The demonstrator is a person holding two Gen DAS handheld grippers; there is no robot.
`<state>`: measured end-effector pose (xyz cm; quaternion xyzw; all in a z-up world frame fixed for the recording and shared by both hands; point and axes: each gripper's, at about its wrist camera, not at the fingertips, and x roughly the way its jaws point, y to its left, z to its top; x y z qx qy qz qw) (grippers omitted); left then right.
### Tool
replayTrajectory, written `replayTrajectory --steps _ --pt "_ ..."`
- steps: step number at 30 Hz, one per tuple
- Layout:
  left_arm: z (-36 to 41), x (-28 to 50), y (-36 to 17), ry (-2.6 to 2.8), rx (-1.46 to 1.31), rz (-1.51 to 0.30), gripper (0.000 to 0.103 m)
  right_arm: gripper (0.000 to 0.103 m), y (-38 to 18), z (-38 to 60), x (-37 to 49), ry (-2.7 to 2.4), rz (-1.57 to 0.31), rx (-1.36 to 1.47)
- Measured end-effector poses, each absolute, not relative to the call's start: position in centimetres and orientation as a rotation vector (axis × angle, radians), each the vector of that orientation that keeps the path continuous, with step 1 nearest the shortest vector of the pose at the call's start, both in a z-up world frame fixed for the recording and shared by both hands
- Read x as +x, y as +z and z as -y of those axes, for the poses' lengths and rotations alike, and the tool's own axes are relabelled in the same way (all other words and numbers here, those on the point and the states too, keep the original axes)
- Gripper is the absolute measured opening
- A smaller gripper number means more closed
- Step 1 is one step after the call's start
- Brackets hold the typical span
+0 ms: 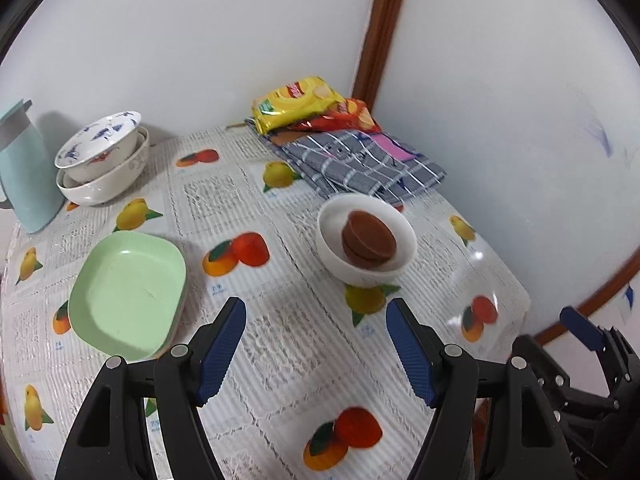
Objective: Organize plates and bowls
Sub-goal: 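Move both grippers toward the rim of the white bowl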
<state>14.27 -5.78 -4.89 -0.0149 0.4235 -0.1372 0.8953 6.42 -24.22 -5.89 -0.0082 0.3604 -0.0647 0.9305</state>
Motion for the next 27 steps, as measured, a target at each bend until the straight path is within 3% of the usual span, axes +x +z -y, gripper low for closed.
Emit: replayTrajectory --steps 27 --pt "8.5 25.2 -9.7 -0.232 0.006 -1.01 0.069 0.078 -9.2 27.5 20.3 -0.046 -0.791 0.114"
